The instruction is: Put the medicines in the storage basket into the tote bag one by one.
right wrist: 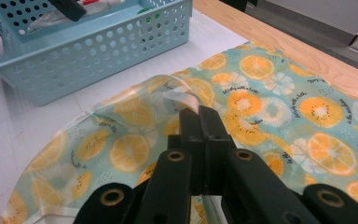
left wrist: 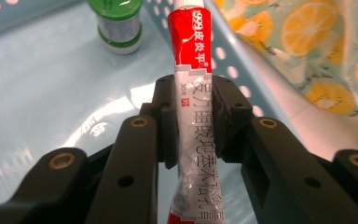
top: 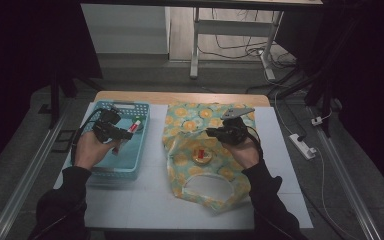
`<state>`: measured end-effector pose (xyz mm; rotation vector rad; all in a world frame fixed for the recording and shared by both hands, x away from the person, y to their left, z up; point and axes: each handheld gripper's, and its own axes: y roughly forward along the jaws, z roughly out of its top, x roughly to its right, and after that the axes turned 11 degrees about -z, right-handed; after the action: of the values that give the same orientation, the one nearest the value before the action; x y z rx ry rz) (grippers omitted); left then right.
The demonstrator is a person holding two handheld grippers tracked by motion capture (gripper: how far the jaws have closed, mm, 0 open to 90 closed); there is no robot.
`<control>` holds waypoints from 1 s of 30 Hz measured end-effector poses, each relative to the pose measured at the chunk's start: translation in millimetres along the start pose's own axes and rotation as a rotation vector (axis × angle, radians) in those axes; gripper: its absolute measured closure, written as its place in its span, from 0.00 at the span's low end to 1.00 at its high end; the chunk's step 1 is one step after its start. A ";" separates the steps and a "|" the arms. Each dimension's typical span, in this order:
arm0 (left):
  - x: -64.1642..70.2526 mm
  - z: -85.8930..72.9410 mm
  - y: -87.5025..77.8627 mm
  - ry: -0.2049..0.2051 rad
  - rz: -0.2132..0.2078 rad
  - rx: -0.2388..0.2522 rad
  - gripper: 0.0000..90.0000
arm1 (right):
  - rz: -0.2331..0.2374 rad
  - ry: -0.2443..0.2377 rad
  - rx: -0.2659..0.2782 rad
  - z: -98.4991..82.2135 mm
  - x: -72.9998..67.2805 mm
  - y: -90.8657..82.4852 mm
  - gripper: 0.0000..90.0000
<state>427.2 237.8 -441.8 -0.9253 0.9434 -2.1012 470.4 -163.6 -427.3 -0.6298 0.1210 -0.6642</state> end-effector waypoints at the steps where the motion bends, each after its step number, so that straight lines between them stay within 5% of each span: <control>1: 2.6 0.3 -0.5 0.007 -0.003 0.000 0.81 | 0.000 -0.001 0.000 0.1 0.0 -0.1 1.00; 18: 48.1 8.8 -2.1 0.109 -0.092 0.015 0.81 | -0.006 -0.004 0.011 1.3 -1.3 -1.2 1.00; 30: 80.8 19.3 17.5 0.187 -0.174 -0.010 0.81 | -0.005 -0.006 0.013 1.7 -2.0 -1.5 1.00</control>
<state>403.5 159.4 -419.5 -0.8530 0.9982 -2.3650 468.5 -162.5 -425.3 -0.6200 0.1090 -0.6675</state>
